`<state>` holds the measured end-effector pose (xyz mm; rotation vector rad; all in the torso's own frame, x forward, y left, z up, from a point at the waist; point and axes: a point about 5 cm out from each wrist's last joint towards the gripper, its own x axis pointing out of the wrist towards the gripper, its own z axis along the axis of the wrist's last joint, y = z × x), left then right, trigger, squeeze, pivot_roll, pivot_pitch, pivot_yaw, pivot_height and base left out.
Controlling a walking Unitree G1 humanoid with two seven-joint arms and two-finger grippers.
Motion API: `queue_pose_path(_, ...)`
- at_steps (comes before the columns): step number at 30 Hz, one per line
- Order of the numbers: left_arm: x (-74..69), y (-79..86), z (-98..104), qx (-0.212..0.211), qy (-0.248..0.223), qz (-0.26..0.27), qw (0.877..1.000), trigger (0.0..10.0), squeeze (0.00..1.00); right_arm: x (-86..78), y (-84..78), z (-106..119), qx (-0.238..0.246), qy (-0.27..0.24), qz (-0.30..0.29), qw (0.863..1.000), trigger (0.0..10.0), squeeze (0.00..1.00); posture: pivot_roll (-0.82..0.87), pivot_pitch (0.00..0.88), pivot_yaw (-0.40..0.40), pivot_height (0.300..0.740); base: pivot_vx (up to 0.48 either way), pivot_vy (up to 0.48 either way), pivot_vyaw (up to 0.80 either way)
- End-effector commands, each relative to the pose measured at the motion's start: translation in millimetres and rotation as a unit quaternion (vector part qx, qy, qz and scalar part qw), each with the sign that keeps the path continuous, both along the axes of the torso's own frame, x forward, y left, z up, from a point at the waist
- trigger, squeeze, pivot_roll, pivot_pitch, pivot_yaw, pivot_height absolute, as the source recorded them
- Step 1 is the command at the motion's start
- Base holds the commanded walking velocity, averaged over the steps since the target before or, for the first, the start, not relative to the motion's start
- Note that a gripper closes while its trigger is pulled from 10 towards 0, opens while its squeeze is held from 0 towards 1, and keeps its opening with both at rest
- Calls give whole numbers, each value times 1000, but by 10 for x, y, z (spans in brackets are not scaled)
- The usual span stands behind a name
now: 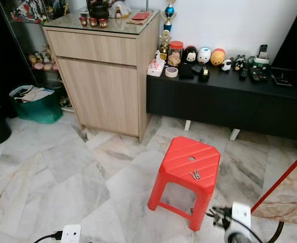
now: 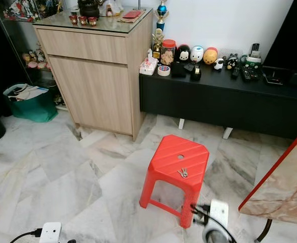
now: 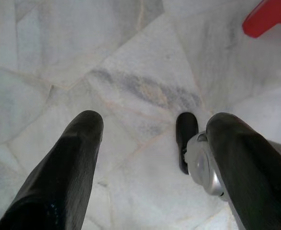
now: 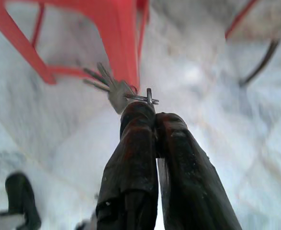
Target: Hang keys on a hook
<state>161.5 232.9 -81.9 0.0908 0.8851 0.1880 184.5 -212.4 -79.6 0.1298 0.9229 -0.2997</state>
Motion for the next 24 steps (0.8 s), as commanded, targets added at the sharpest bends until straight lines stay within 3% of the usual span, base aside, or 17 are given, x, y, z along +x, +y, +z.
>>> queue_pose_path(1,-48,9,-24,10,19,-16,1000,10000,0,-77,6,-42,10,17,-5,1000,10000,0,67,0,-45,740,0,0,0)
queue_pose_path(5,-62,0,-33,17,25,-29,999,10000,0,-125,42,-71,20,24,-7,999,10000,0,65,0,-43,740,0,0,0)
queue_pose_path(24,-89,-51,-63,23,45,-50,997,10000,0,-170,118,-103,29,28,-1,999,10000,0,64,0,-40,740,0,-291,0)
